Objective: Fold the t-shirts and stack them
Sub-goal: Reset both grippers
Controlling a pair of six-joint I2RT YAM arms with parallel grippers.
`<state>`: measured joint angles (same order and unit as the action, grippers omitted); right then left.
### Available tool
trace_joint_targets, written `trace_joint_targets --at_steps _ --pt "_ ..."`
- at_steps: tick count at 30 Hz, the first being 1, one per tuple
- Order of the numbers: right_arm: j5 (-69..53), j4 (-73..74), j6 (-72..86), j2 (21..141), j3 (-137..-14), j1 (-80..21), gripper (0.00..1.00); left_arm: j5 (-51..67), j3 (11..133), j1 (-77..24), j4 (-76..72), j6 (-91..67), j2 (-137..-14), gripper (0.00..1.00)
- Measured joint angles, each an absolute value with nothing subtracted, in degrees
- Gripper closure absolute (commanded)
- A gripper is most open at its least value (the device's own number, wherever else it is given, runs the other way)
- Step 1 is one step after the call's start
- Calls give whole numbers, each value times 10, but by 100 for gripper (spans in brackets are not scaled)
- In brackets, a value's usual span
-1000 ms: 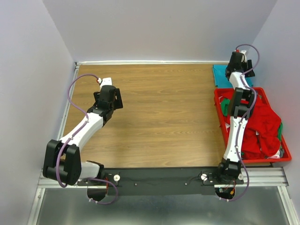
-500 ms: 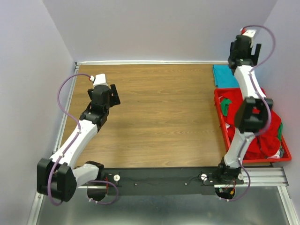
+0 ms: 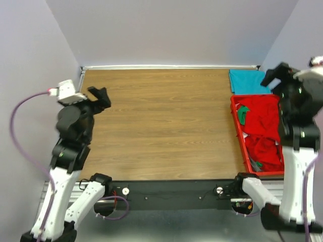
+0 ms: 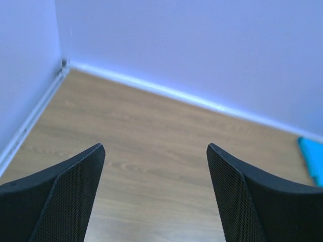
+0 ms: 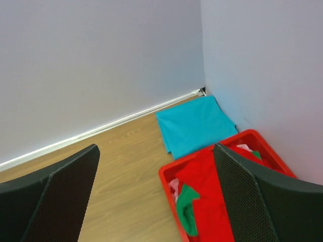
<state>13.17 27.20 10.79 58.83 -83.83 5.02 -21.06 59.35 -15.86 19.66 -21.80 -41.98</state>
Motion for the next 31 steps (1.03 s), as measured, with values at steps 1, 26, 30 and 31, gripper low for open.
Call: trace_joint_targets --at_steps 1,26,30,31 --pt "129 278 109 550 -820 48 0 -213 607 -159 202 -219 -403 8" --pt "150 285 83 177 -597 -47 0 -295 515 -159 210 -257 -138 5" --pt "150 281 69 170 -583 -51 0 -294 498 -159 195 -266 -143 5" --pt "150 281 66 168 -580 -52 0 -294 495 -159 192 -267 -143 5"
